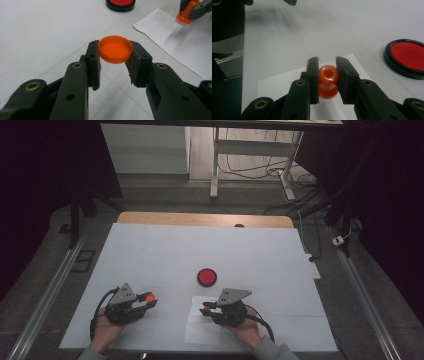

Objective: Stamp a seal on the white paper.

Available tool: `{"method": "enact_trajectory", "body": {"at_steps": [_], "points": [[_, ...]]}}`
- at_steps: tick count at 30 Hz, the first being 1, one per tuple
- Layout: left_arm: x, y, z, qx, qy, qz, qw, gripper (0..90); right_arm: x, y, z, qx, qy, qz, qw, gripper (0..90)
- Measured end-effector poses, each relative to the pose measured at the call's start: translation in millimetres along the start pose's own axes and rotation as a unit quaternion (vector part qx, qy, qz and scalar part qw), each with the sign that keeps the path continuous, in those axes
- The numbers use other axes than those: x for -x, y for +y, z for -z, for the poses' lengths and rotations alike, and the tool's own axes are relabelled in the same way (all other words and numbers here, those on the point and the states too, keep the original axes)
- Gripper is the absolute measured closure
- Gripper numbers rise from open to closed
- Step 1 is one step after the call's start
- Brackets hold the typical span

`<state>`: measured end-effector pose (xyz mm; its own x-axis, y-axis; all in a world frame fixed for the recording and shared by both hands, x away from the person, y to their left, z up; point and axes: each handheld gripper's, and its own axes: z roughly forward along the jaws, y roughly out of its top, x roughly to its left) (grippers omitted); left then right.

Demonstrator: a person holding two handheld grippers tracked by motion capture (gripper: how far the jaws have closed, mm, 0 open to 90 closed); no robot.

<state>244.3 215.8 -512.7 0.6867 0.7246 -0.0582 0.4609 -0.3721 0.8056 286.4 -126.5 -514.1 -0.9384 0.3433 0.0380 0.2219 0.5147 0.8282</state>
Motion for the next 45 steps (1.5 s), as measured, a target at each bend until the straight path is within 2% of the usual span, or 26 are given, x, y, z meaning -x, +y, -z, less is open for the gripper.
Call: {"method": "enact_trajectory", "body": {"at_steps": [20, 29, 36, 40, 45], "points": [[-0.4, 0.0, -0.2, -0.001, 0.000, 0.000, 1.0000, 64.7, -1.9, -3.7, -9.8, -0.024, -0.012, 0.016, 0.9995, 71.7], [-0.1, -0.2, -0.7, -0.003, -0.001, 0.001, 1.0000, 64.7, -3.7, -4.1, -12.0, -0.023, -0.009, 0.020, 0.9995, 71.7], [-0.6, -0.5, -0.5, -0.003, -0.001, 0.002, 1.0000, 64.7, -4.1, -7.3, -17.6, -0.046, -0.009, 0.029, 0.9985, 71.8], [-0.3, -0.5, -0.7, -0.003, -0.001, 0.001, 1.0000, 64.7, -3.2, -7.7, -17.5, -0.046, -0.009, 0.024, 0.9986, 71.9], [-0.5, -0.6, 0.0, -0.002, 0.000, 0.002, 1.0000, 64.7, -4.2, -8.7, -18.0, -0.042, -0.010, 0.034, 0.9985, 72.2]]}}
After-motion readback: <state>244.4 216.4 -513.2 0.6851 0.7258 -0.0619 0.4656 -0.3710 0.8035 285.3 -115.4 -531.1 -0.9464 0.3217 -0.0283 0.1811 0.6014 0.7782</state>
